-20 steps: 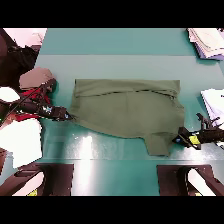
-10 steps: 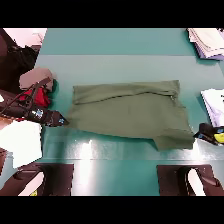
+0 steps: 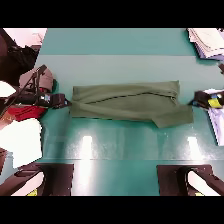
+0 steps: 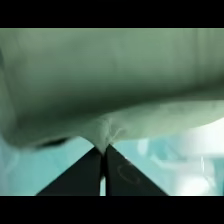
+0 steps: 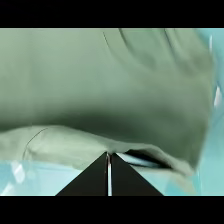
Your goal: Fold the shirts.
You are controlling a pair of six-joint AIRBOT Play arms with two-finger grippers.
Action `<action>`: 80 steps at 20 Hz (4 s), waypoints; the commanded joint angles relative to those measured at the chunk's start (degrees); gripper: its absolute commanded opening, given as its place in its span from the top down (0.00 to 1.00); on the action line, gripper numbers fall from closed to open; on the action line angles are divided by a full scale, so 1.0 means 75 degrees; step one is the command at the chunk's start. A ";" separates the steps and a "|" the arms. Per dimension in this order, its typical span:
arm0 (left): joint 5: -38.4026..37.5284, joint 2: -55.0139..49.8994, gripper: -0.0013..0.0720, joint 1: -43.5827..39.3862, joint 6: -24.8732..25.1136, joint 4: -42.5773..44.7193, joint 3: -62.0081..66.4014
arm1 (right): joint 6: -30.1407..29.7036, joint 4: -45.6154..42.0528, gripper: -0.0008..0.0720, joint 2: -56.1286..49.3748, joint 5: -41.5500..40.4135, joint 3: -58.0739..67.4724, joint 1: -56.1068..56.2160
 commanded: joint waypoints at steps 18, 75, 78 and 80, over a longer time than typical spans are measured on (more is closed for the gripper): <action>0.2393 -0.2719 0.07 0.0009 -0.0440 -0.0242 0.2116 | -0.0052 0.1294 0.28 -0.5240 -0.0895 0.5371 0.0230; 0.0513 -0.7685 0.95 -0.3506 -0.0889 0.0425 0.7714 | -0.1055 0.4803 0.97 -0.5106 0.1081 0.7536 0.3258; 0.0006 -0.7213 0.95 -0.2940 -0.0868 0.0542 0.7819 | -0.1064 0.4814 0.97 -0.5059 0.1023 0.7239 0.3273; -0.0178 -0.6540 0.95 -0.2334 -0.0871 0.1055 0.7819 | -0.1268 0.4803 0.97 -0.5059 0.0839 0.6985 0.3334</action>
